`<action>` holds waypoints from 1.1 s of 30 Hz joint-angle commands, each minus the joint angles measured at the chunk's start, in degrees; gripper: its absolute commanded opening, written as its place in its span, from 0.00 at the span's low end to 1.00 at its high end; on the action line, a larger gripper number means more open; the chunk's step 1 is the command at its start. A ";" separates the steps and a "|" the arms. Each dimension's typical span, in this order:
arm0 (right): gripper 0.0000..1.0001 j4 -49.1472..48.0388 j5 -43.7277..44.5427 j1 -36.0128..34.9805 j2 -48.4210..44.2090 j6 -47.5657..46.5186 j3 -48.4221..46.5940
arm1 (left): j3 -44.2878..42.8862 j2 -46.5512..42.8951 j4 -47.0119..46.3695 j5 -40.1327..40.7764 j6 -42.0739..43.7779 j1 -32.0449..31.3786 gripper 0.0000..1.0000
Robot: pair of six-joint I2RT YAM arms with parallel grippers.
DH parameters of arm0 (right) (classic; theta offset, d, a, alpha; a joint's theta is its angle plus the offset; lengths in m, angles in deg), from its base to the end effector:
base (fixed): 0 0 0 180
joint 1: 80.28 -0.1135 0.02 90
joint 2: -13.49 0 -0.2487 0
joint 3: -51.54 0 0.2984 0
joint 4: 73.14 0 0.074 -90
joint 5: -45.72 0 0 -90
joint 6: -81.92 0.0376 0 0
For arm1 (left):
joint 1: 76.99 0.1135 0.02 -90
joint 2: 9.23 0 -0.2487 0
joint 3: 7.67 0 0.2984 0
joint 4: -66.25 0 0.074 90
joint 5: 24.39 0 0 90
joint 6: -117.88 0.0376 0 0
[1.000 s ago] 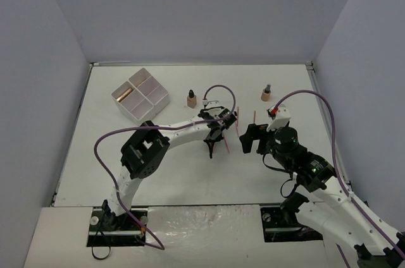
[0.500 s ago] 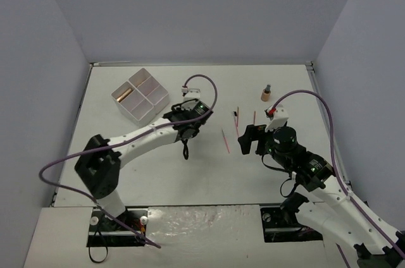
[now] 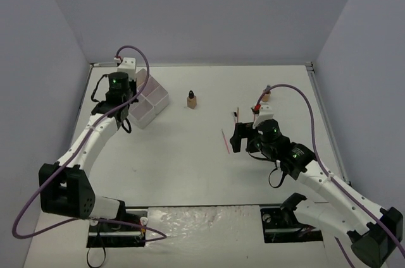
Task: Organize the makeup
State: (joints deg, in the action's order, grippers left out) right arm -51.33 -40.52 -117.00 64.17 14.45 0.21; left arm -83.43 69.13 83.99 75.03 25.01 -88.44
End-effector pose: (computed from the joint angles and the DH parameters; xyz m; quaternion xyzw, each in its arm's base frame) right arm 0.2137 0.1563 0.2690 -0.0834 0.8204 0.2557 0.5045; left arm 0.3659 -0.0678 0.3049 0.0144 0.8193 -0.0041 0.5732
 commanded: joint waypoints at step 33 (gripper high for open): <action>0.92 -6.78 -1.91 0.34 8.56 2.60 -0.43 | 1.05 11.99 -22.58 -27.09 17.63 10.32 0.28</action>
State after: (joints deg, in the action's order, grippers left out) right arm -54.92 -41.91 -116.98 71.29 17.37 0.78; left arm -80.55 83.76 66.80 49.12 42.77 -78.46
